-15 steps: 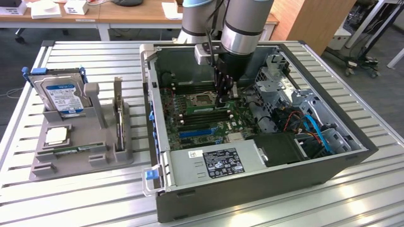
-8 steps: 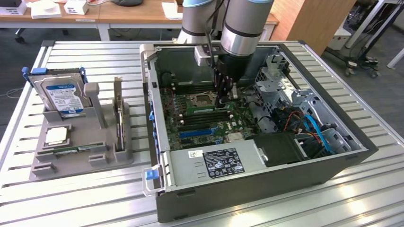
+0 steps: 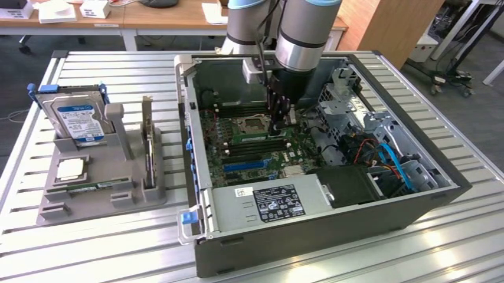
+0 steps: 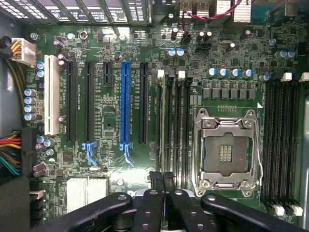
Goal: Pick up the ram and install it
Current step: 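Insert the ram into the slot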
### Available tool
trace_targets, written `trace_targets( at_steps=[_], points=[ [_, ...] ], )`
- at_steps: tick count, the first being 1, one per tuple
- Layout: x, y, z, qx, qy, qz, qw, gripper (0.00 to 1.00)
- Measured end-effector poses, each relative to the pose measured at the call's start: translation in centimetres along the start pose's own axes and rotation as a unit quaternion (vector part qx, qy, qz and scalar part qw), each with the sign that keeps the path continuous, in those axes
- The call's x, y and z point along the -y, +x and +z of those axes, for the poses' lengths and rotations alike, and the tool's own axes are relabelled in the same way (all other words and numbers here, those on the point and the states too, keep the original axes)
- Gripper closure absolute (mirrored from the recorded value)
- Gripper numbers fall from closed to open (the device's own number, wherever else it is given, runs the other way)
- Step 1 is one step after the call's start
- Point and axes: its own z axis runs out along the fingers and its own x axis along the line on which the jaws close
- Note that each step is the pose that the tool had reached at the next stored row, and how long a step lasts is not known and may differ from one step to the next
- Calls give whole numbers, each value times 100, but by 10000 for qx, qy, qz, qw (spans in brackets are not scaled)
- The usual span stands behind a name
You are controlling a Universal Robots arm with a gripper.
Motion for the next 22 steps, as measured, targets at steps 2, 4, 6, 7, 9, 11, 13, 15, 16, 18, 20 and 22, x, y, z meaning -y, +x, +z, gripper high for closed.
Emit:
trace_targets(
  at_steps=[2,4,6,7,9,11,13,15,16,18,20,22],
  points=[
    [-1,5,0,0,0,1,10000,89],
    [-1,5,6,0,0,1,10000,89],
    [0,6,19,0,2,1,10000,89],
    [0,6,26,0,3,0,10000,89],
    [1,5,40,0,5,0,10000,89],
    [1,5,54,0,6,1,10000,89],
    [1,5,64,-1,7,1,10000,89],
    [1,6,65,-2,7,1,10000,89],
    [1,6,65,-2,6,1,10000,89],
    [0,5,67,-1,8,1,10000,89],
    [-11,5,68,0,8,1,10000,89],
    [-15,5,68,0,8,1,10000,89]
  ],
)
